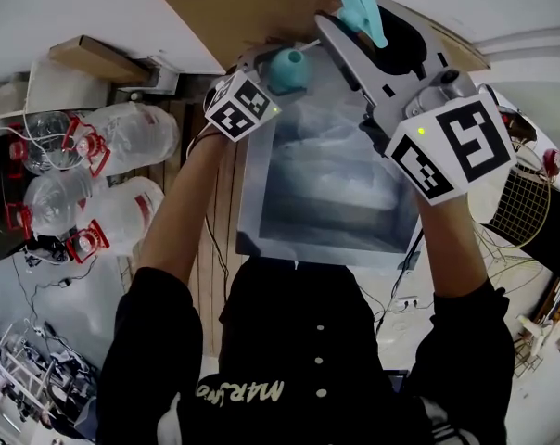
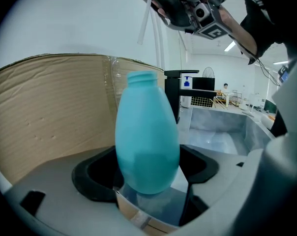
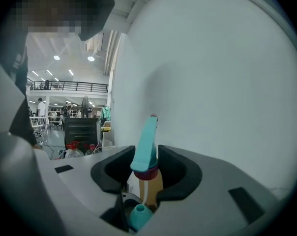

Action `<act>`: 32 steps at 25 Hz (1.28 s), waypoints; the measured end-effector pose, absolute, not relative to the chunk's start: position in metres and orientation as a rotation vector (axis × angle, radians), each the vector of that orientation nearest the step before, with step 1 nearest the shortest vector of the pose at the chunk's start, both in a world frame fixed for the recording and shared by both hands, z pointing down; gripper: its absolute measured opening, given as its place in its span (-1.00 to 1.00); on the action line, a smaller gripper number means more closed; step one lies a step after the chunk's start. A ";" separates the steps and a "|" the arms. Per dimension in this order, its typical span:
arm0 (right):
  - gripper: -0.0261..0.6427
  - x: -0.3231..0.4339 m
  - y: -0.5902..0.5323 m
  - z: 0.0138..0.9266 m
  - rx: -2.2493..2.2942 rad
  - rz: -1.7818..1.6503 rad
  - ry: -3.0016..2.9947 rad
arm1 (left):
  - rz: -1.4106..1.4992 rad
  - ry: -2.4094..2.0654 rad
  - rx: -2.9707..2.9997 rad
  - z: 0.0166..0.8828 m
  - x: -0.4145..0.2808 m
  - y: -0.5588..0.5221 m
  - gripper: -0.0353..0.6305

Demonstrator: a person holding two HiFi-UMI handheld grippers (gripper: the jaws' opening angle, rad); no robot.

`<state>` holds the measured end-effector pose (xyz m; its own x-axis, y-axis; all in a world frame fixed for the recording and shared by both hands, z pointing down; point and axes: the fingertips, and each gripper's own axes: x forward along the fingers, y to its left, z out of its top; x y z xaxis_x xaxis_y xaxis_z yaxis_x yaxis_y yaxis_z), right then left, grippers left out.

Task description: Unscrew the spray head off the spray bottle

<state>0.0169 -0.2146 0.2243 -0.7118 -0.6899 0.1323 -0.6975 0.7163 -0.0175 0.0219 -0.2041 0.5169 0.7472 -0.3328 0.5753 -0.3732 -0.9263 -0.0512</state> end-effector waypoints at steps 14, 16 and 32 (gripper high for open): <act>-0.44 0.055 -0.193 0.199 1.236 0.066 -2.819 | 0.879 -0.701 2.911 0.474 0.003 -0.191 0.30; -0.44 0.064 -0.187 0.196 1.250 0.068 -2.817 | 0.870 -0.721 2.911 0.465 -0.003 -0.184 0.29; -0.44 0.155 -0.107 0.204 1.337 0.052 -2.746 | 0.512 -1.220 2.833 0.311 -0.067 -0.094 -0.82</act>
